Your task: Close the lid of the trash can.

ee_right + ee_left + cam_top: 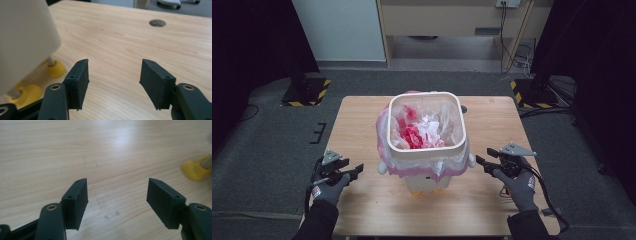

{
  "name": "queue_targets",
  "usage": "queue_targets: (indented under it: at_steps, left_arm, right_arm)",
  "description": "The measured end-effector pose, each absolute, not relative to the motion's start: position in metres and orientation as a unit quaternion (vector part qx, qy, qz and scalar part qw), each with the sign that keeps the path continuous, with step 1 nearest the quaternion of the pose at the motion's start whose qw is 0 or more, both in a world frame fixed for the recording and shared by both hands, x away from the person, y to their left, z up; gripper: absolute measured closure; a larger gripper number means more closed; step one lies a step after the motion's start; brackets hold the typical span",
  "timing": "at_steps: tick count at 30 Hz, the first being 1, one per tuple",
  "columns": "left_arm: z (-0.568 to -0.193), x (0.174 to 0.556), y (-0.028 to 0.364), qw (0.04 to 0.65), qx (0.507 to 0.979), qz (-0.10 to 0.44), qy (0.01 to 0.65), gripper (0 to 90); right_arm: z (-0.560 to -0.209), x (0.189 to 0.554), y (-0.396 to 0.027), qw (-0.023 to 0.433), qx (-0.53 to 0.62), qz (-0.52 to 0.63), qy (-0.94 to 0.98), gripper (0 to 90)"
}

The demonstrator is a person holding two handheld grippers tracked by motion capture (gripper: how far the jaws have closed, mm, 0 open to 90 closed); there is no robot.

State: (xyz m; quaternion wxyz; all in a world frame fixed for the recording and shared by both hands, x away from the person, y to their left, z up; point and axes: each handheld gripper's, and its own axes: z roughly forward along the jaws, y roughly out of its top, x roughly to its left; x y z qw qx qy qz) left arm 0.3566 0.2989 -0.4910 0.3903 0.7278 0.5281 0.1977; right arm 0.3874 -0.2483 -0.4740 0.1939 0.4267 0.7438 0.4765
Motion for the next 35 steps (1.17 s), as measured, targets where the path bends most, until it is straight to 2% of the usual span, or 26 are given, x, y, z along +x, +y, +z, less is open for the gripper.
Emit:
queue_targets:
  at_steps: [5,12,22,35]
  left_arm:
    - [-0.506,0.357,0.305,0.354,0.734,0.183,0.550,32.2]
    - [-0.510,0.358,0.306,0.349,0.739,0.177,0.549,27.8]
    - [-0.521,0.360,0.320,0.309,0.740,0.177,0.570,24.8]
    - [-0.529,0.364,0.315,0.299,0.756,0.203,0.545,10.0]
  right_arm:
    - [-0.488,0.388,-0.258,0.192,0.444,0.442,0.756,39.0]
    - [-0.504,0.388,-0.275,0.180,0.485,0.410,0.751,38.1]
    - [-0.520,0.390,-0.291,0.199,0.504,0.375,0.752,35.9]
    - [-0.534,0.392,-0.296,0.205,0.519,0.352,0.752,30.8]
